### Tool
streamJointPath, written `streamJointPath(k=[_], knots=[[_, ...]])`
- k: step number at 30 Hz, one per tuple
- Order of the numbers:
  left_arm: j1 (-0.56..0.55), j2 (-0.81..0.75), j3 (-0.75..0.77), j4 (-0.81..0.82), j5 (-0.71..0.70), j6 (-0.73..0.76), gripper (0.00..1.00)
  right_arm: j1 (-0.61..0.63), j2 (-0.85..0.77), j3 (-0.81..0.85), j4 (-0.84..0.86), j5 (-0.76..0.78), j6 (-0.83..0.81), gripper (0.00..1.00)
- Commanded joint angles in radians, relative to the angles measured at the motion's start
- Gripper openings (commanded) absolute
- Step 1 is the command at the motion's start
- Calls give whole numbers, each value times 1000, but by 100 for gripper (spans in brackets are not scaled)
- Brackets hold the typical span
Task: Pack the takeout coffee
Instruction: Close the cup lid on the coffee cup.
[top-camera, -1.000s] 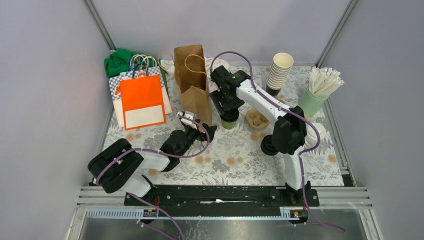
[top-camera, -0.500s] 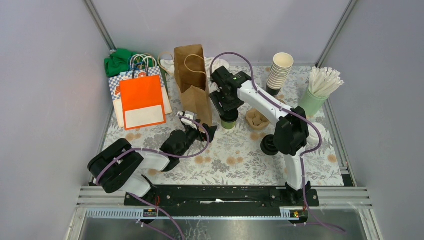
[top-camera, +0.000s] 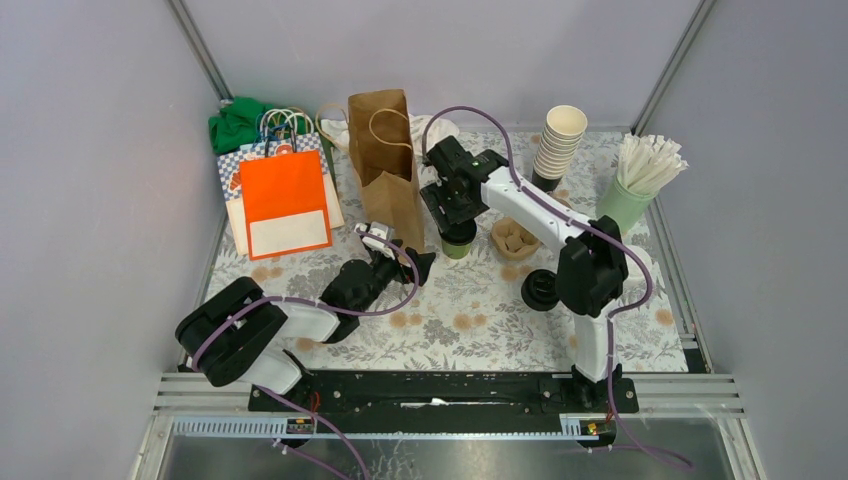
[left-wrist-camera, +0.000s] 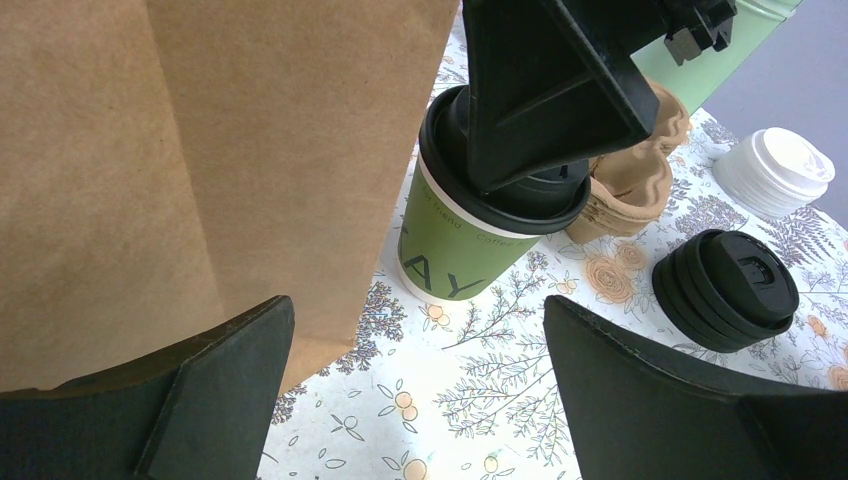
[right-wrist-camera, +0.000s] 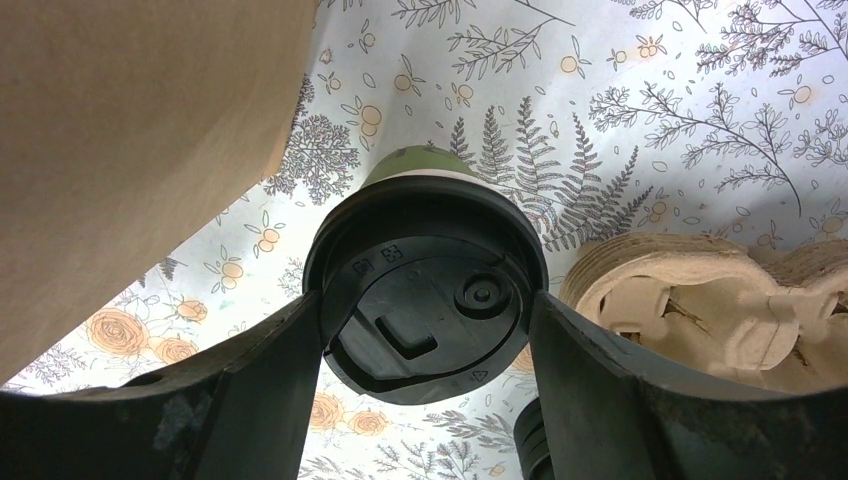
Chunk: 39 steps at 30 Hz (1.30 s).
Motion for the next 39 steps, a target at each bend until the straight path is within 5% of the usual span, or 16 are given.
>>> streamJointPath(k=[1,39], knots=[[5,-14,-14,33,13,-11,99,11,67,-114,-58,-136,13,61],[5,58,26,45,124,-27,99,17,-147,-306,-148,-129,39,59]])
